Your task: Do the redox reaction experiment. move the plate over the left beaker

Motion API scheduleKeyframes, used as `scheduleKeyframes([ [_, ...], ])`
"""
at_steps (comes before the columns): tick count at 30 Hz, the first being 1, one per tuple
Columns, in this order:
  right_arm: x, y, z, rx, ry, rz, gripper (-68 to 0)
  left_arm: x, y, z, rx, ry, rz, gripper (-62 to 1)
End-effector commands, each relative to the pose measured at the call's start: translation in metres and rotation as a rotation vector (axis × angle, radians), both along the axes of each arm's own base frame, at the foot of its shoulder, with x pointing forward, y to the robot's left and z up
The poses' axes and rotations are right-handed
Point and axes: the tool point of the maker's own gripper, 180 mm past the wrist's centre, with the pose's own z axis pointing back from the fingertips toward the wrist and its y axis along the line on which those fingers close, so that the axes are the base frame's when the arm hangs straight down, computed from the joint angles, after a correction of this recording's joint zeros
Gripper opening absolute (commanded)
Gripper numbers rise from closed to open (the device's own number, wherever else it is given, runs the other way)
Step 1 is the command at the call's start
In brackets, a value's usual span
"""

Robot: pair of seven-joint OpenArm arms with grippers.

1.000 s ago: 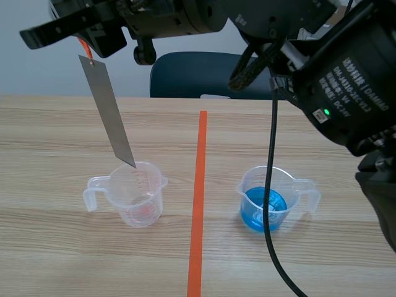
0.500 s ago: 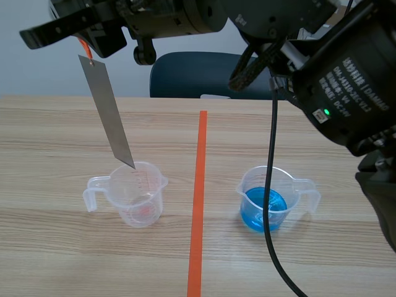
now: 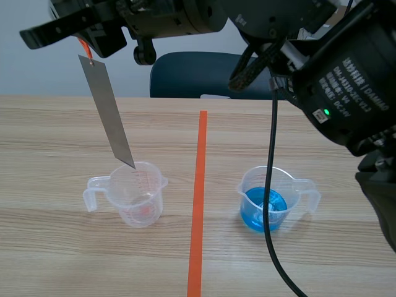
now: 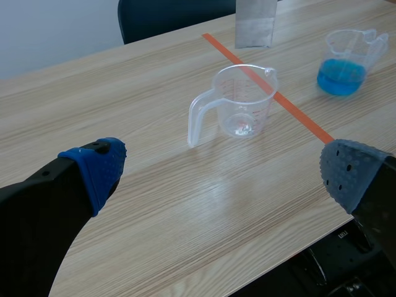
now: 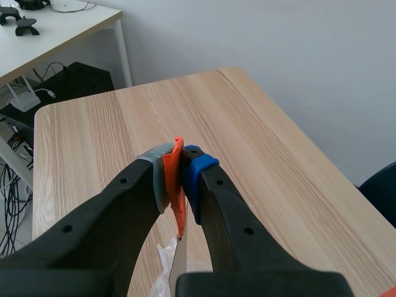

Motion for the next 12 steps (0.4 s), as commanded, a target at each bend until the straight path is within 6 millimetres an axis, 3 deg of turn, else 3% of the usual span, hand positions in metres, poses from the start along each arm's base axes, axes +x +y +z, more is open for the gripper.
scheduleKeyframes([
  [1, 0.0028, -0.0016, 0.0102, 0.023, -0.026, -0.004, -67.6, 0.0026, -0.0015, 0.0083, -0.019, -0.031, 0.002, 1.4],
  [12, 0.0053, -0.0031, 0.0089, 0.007, -0.042, -0.018, -67.6, 0.0026, -0.0016, 0.0084, -0.019, -0.032, 0.001, 1.4],
])
